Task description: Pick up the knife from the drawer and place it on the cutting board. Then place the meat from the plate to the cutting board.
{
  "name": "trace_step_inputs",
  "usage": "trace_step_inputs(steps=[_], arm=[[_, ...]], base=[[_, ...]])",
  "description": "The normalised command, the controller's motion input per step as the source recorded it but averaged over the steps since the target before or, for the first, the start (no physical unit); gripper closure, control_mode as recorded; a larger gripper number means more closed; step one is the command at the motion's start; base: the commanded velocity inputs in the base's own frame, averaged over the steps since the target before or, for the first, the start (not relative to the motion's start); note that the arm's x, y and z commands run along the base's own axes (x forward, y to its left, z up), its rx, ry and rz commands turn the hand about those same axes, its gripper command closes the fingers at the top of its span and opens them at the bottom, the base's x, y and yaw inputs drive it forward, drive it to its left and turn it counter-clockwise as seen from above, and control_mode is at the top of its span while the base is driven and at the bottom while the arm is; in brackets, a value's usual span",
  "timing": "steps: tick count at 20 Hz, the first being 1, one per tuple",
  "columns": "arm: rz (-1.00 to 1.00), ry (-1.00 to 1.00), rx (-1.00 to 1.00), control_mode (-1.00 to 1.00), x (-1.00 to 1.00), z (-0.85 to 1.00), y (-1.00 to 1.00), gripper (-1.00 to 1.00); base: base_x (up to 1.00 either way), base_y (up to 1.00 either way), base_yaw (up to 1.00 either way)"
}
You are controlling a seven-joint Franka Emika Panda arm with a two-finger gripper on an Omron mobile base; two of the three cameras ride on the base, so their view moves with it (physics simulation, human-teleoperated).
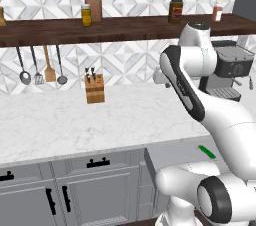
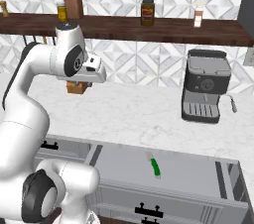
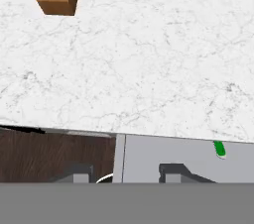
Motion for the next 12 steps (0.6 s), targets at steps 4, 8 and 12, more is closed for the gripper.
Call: trace_step_inputs(steps=[4,8,12], arm=[[0.0,0.0,0.0,-1.0,-0.14,-0.08,-0.06,-1.0],[-0.16,0.0,0.01,-1.0,-0.56,-0.57,-0.45,-1.0],[-0.31,0.05,0.02,-1.0,-0.23,-0.66,-0.65,-1.0]], base=[[0.0,0.0,0.0],[0.0,0.0,0.0],[0.0,0.0,0.0]])
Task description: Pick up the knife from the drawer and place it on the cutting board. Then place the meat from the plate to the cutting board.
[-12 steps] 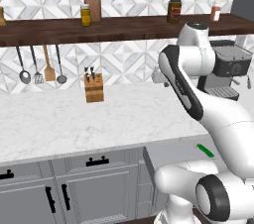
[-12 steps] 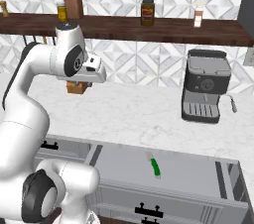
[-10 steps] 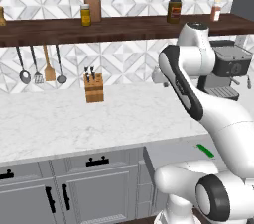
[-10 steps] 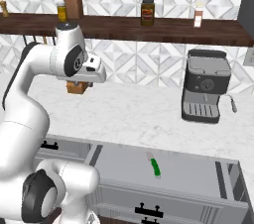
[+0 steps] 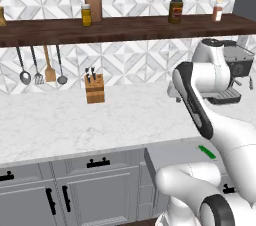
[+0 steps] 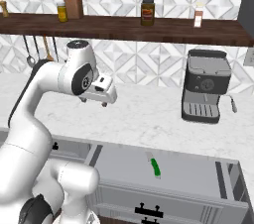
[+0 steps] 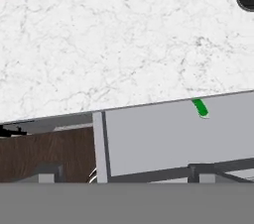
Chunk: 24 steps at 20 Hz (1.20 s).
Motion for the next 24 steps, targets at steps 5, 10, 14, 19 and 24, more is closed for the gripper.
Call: trace_step_inputs(steps=[5,10,14,19,24], arm=[[-0.4,0.22,0.04,-1.0,0.0,-0.61,-0.62,-1.0],[-0.3,0.12,0.05,-1.0,0.0,-0.11,-0.11,-1.0],[-0.03,0.0,0.0,-1.0,0.0,0.0,0.01,-1.0],[0.0,0.0,0.01,1.0,-0.02,0.02,0.0,-1.0],[0.0,0.0,0.0,1.0,0.0,0.0,0.0,-1.0]], base=[[0.0,0.0,0.0],[0.0,0.0,0.0],[0.0,0.0,0.0],[-0.2,0.39,-0.12],[-0.26,0.86,-0.42]])
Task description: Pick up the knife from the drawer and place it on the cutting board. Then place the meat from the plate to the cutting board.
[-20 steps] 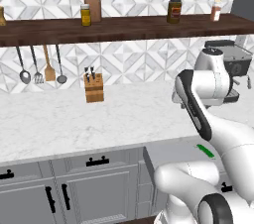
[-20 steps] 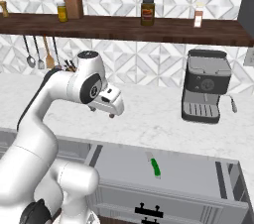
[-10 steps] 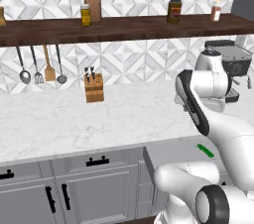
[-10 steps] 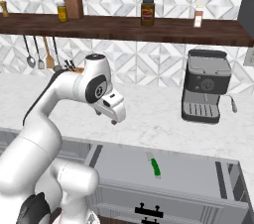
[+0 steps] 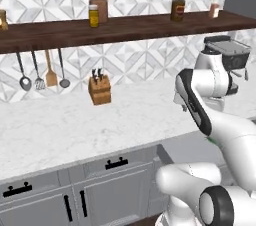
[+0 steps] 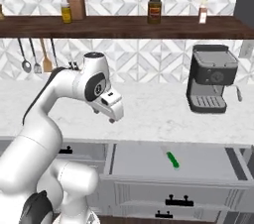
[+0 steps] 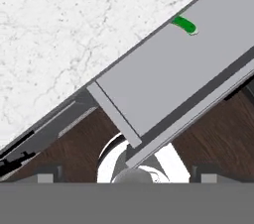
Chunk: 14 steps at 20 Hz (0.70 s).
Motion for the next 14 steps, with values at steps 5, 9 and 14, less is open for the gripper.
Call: trace_step_inputs(steps=[5,9,14], arm=[[0.0,0.0,0.0,1.0,0.0,0.0,0.0,-1.0],[0.0,0.0,0.0,1.0,0.0,0.0,0.0,-1.0],[0.0,0.0,0.0,1.0,0.0,0.0,0.0,-1.0]], base=[[-0.39,0.54,-0.59],[-0.23,0.43,-0.6],[-0.15,0.48,-0.58]])
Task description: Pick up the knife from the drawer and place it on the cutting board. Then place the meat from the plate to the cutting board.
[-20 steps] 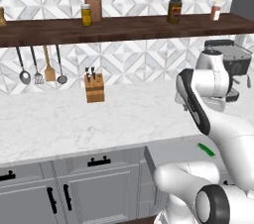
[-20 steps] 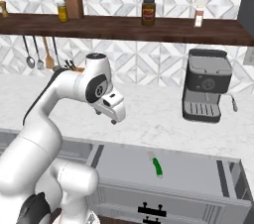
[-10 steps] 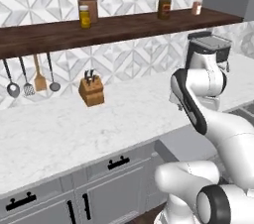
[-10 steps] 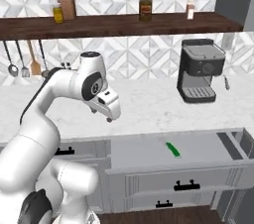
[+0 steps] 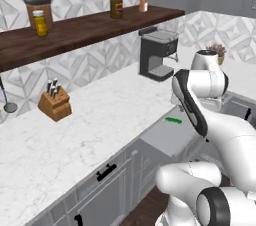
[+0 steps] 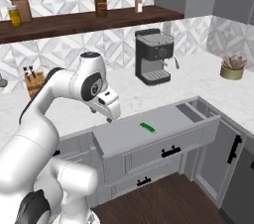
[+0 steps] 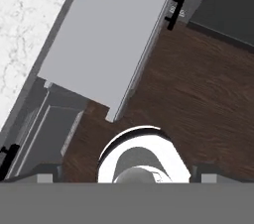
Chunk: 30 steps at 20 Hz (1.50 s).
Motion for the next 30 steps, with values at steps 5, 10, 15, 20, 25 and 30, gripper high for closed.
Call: trace_step_inputs(steps=[5,10,15,20,25,30], arm=[[-0.04,0.05,0.0,-1.0,0.08,-0.16,0.0,-1.0],[-0.22,0.3,-0.02,-1.0,0.88,-1.0,-0.07,-1.0],[-0.09,0.26,-0.01,-1.0,0.97,-0.9,-0.54,-1.0],[-0.01,0.11,0.0,-1.0,0.81,-0.78,-0.37,-1.0],[-0.02,0.02,-0.01,-1.0,0.58,-0.57,-0.02,-1.0],[-0.04,0.12,0.0,-1.0,0.45,-0.79,-0.06,-1.0]], base=[[0.01,0.28,-0.3],[0.0,0.0,0.0],[0.0,0.0,0.0],[0.0,0.0,0.0],[0.0,0.0,0.0],[0.0,0.0,0.0]])
